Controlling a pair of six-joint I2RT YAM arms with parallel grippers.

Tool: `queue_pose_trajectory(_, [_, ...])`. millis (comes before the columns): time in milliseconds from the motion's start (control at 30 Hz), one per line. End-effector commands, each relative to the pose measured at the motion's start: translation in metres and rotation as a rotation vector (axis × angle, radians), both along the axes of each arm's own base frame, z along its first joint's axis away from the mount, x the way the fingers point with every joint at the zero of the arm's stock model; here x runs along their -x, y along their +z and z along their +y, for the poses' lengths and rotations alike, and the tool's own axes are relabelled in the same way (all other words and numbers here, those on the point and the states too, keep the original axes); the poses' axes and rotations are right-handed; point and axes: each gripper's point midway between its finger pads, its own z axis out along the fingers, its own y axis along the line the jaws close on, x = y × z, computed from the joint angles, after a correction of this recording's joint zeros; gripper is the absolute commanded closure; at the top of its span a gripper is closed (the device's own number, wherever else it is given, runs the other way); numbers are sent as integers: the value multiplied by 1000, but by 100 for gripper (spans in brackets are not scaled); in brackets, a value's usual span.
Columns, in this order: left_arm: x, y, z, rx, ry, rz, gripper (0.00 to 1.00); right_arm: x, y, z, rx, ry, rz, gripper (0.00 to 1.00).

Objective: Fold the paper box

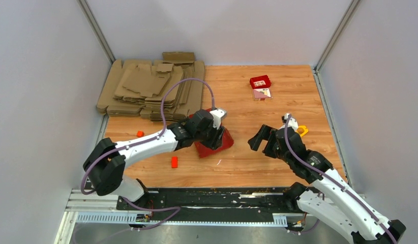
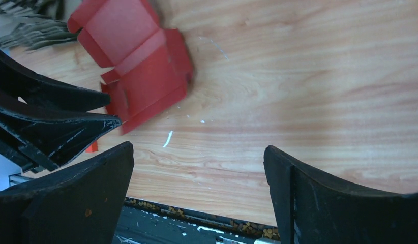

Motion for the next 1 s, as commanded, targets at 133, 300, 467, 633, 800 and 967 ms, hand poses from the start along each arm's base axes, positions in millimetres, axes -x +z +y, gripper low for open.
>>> queue_pose_trajectory(133, [-1, 17, -26, 143, -64, 28, 41, 6, -36, 20, -119, -14, 108, 2])
queue_pose_trajectory(300, [-31, 30, 14, 76, 66, -80, 38, 5, -43, 45, -193, 73, 120, 4])
queue_pose_trajectory(467, [-69, 39, 57, 20, 233, -191, 32, -2, -42, 73, -223, 217, 81, 6])
queue_pose_trajectory(633, [-101, 32, 80, 23, 317, -182, 30, -9, -55, 93, -211, 304, 114, 9])
queue_pose_trajectory(800, [-129, 28, 97, 18, 362, -214, 27, -25, -80, 112, -163, 356, 165, 11])
queue_pose_trajectory(967, [-141, 18, 102, -13, 376, -158, 27, -43, -100, 115, -61, 413, 172, 21])
